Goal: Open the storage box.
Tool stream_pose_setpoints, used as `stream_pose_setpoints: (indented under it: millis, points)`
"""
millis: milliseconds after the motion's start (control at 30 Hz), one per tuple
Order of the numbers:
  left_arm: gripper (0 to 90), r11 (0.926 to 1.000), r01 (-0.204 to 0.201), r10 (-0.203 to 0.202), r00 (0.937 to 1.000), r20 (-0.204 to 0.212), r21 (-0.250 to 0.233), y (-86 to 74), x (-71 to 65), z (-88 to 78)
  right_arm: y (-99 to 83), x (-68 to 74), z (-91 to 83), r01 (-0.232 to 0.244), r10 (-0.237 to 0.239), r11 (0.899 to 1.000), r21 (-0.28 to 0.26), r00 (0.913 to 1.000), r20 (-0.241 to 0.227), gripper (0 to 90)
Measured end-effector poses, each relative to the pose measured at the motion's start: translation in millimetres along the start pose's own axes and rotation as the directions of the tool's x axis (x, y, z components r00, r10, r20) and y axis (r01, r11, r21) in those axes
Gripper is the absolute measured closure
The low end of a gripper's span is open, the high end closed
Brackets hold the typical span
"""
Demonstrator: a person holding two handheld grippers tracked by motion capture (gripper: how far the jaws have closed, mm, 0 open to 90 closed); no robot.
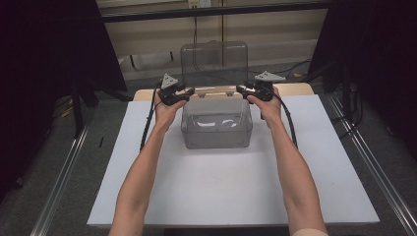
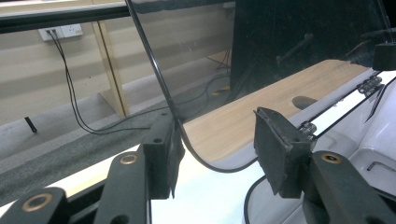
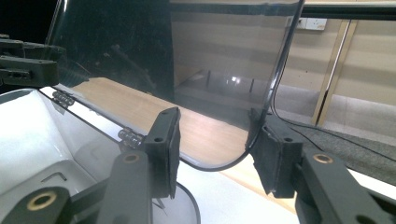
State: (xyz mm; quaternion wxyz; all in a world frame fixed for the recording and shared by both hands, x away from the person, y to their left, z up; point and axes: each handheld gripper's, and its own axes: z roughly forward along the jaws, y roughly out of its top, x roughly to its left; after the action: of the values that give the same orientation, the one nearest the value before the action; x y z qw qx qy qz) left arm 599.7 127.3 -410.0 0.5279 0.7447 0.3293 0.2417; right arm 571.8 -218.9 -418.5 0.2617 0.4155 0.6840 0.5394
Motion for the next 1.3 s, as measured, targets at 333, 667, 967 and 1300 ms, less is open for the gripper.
stream_pose_setpoints:
  millis: [333,667,967,1300]
  points:
    - [47.7,0.9997,0.024,-0.024,0.9996,-0.016,0.009,-0.1,0.7,1.9,-0.1,-0.5,0.5,-0.010,0.010,1.000,0.006,0.9999,0.008,51.8]
    - [45.9,0.9974,0.072,-0.072,0.9973,-0.016,-0.007,-4.7,4.0,4.3,-2.1,-3.2,1.3,-0.050,0.050,0.999,0.002,0.9987,0.003,50.3]
    - [43.6,0.9961,0.087,-0.087,0.9960,-0.021,-0.015,-6.6,4.9,5.3,-4.0,-5.1,2.0,-0.088,0.088,0.996,-0.001,0.9961,-0.001,48.6]
    - [44.0,0.9966,0.081,-0.081,0.9965,-0.020,-0.014,-7.1,5.0,5.4,-4.7,-5.3,2.3,-0.109,0.109,0.994,0.002,0.9940,0.005,48.8]
